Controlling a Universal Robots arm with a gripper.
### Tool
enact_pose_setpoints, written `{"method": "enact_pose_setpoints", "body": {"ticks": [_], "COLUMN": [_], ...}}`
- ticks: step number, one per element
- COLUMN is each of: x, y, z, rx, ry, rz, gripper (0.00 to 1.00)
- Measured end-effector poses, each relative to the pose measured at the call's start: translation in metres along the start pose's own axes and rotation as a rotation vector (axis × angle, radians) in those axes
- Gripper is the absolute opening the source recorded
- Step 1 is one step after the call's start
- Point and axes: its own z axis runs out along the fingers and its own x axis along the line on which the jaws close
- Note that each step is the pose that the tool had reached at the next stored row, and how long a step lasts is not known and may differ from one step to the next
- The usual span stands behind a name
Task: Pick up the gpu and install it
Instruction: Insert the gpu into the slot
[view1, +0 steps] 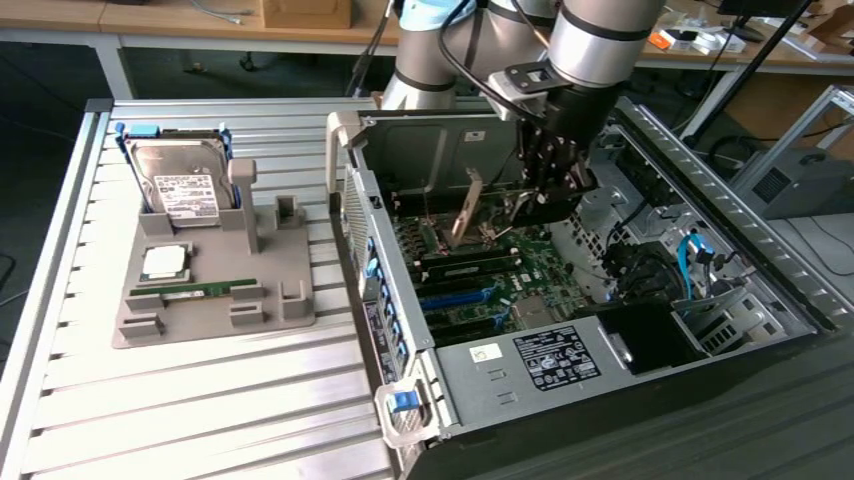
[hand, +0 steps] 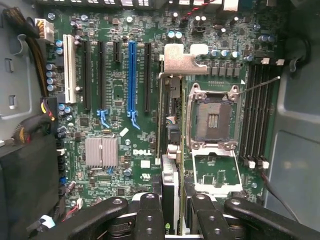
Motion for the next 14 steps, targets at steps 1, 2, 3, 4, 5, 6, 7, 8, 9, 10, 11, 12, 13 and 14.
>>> {"method": "enact_pose_setpoints", "body": {"ticks": [1, 2, 3, 4, 5, 6, 7, 8, 9, 10, 11, 12, 13, 14], "x": [0.002, 0.003, 0.005, 0.007, 0.010, 0.012, 0.014, 0.016, 0.018, 0.020, 0.021, 0.023, 0.025, 0.026], "y": [0.0001, 0.0002, 0.0003, 0.0004, 0.0005, 0.0007, 0.0008, 0.0008, 0.0010, 0.0010, 0.0011, 0.0012, 0.0013, 0.0014], "z": [0.0003, 0.0004, 0.0007, 0.0009, 0.0013, 0.0015, 0.0017, 0.0019, 0.0021, 0.0022, 0.0024, 0.0026, 0.0029, 0.0029], "rx": [0.0000, 0.0000, 0.0000, -0.0001, -0.0001, 0.0000, 0.0000, 0.0000, 0.0000, -0.0001, -0.0001, 0.0000, 0.0000, -0.0001], "ry": [0.0002, 0.0004, 0.0007, 0.0011, 0.0016, 0.0017, 0.0019, 0.0020, 0.0023, 0.0026, 0.0026, 0.0028, 0.0030, 0.0033], "rz": [0.000, 0.000, 0.001, 0.001, 0.001, 0.001, 0.001, 0.001, 0.001, 0.001, 0.002, 0.002, 0.002, 0.002], "gripper": [0.27, 0.27, 0.27, 0.27, 0.27, 0.27, 0.27, 0.27, 0.27, 0.27, 0.27, 0.27, 0.27, 0.27]}}
